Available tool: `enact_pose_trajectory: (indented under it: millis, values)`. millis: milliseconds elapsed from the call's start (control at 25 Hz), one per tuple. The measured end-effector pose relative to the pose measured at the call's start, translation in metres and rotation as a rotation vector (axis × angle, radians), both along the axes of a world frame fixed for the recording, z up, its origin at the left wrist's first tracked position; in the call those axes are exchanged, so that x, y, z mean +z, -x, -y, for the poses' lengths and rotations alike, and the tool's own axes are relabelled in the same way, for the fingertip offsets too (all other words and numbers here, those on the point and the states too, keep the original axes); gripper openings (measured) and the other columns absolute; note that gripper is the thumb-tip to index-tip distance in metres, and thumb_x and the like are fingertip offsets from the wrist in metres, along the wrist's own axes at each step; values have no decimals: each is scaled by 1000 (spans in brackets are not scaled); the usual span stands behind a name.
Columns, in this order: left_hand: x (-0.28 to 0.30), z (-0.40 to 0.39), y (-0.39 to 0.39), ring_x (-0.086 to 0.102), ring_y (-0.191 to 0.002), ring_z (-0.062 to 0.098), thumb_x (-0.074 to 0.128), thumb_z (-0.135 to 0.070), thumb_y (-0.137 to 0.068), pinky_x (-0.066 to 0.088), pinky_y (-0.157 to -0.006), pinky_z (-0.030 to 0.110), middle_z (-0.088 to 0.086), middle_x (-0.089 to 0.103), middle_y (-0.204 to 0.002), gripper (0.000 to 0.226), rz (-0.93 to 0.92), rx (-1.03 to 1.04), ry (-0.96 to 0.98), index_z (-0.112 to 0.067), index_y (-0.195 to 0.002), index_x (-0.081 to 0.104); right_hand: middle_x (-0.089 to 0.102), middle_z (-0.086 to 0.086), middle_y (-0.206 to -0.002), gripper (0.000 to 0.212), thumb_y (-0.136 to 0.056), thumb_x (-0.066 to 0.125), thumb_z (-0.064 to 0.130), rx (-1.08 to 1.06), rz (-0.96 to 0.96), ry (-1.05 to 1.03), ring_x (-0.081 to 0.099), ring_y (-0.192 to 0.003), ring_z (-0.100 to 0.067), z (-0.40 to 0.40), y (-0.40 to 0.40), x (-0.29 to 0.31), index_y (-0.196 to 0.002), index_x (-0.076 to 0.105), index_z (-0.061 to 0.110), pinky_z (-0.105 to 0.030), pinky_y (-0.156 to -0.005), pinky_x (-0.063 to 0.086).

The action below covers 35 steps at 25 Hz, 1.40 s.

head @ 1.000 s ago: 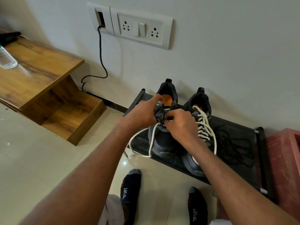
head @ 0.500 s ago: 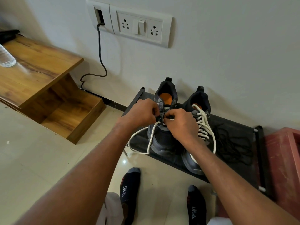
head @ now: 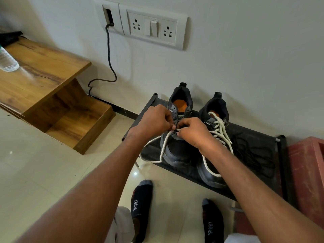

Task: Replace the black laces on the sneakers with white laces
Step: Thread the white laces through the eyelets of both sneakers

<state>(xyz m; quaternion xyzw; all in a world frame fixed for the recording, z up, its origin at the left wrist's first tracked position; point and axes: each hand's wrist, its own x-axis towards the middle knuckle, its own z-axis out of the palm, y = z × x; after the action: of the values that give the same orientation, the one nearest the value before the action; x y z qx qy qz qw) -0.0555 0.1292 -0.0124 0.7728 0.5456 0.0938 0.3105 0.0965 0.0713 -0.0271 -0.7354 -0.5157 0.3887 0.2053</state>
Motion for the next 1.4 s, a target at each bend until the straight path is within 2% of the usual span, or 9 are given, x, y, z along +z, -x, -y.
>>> enact_pose_trajectory:
  millis: [160,280,640,840,960,1080,1120,1280,1400]
  values:
    - [-2,5,-12,61,-75,17,76,-17,-91,45,-61,27,-1,66,-79,26,-48,31,-40,-16,-70,61,63,0,-130,68,-82,85,41,233,252,-25,63,-115,-23,8,-5,2,-140,54,27,-43,-94,55]
    - [-1,6,-17,48,-68,18,61,-15,-100,30,-54,28,1,52,-73,31,-153,5,-12,-14,-71,52,57,-3,-137,88,-79,86,51,271,401,-96,62,-120,-29,15,-8,-2,-150,36,33,-46,-90,56]
    - [-13,13,-22,52,-64,13,61,-50,-100,35,-54,29,-3,56,-76,29,-133,-9,33,-24,-90,54,44,-6,-140,93,-77,88,51,255,471,-136,63,-117,-34,19,-8,-1,-151,36,31,-41,-82,51]
    - [-12,13,-21,66,-80,24,67,-29,-98,49,-64,35,1,66,-82,14,-70,6,32,-17,-91,64,45,-7,-142,95,-75,89,51,256,467,-148,55,-127,-34,20,-7,0,-152,37,30,-44,-92,51]
    - [12,9,-20,63,-74,22,64,-18,-99,48,-65,33,10,68,-81,25,151,95,7,-11,-77,56,47,-8,-144,96,-76,86,57,265,563,-144,47,-135,-33,20,-7,2,-153,36,28,-50,-103,47]
    - [43,4,-19,67,-69,23,55,-11,-106,55,-69,36,15,68,-76,29,871,251,136,-12,-79,47,48,-9,-146,99,-76,84,62,279,608,-136,47,-137,-34,18,-9,1,-154,34,26,-53,-106,45]
    - [45,2,-18,65,-65,22,55,-14,-107,55,-67,36,9,66,-71,27,941,303,156,-12,-81,47,48,-9,-146,100,-76,84,63,285,612,-135,47,-137,-35,18,-9,2,-154,34,26,-53,-106,45]
    - [12,-2,-12,58,-70,11,78,-44,-90,44,-61,29,-4,64,-80,37,39,119,-44,-13,-97,58,50,-7,-145,99,-74,85,63,277,613,-146,47,-135,-33,18,-9,1,-153,37,29,-51,-104,48]
    - [-3,-2,-8,55,-65,16,82,-49,-84,39,-56,29,0,60,-69,42,-165,-52,36,-11,-79,65,51,-5,-144,100,-72,86,64,282,610,-148,48,-133,-32,15,-10,0,-153,38,30,-50,-102,49]
